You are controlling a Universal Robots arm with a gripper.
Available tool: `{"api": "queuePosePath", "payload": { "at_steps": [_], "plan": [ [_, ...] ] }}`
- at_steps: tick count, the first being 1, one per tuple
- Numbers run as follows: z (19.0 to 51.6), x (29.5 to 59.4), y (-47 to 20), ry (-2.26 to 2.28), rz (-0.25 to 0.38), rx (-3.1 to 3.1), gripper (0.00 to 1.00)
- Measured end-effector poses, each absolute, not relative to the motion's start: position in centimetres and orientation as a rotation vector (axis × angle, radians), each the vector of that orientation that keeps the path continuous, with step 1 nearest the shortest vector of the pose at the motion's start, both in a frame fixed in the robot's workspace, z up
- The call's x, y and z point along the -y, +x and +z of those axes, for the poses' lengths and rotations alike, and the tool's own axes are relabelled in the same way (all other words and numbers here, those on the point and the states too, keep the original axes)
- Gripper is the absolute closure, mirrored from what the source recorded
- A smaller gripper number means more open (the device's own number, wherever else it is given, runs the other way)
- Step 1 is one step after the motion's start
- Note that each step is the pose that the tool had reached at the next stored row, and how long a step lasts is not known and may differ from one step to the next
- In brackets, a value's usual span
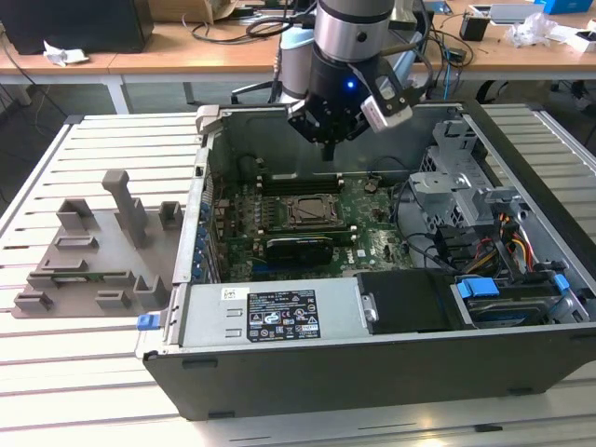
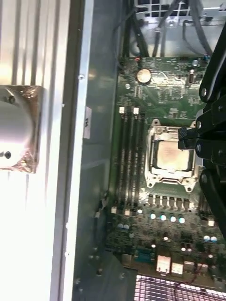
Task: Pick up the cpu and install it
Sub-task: 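Install the second cpu locking lever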
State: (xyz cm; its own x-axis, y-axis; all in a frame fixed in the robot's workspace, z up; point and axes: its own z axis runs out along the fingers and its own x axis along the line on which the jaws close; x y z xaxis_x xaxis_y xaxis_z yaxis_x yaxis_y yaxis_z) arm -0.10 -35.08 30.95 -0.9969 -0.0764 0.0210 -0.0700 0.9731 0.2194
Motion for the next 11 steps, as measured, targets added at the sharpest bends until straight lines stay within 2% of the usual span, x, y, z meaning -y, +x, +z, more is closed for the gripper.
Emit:
{"api": "queuePosePath", "payload": {
  "at_steps": [2, 11],
  "plan": [
    [30.95, 35.08, -0.11, 0.115, -0.373, 3.088, 0.89],
    [30.75, 35.11, -0.1, 0.115, -0.376, 3.088, 0.89]
  ]
}}
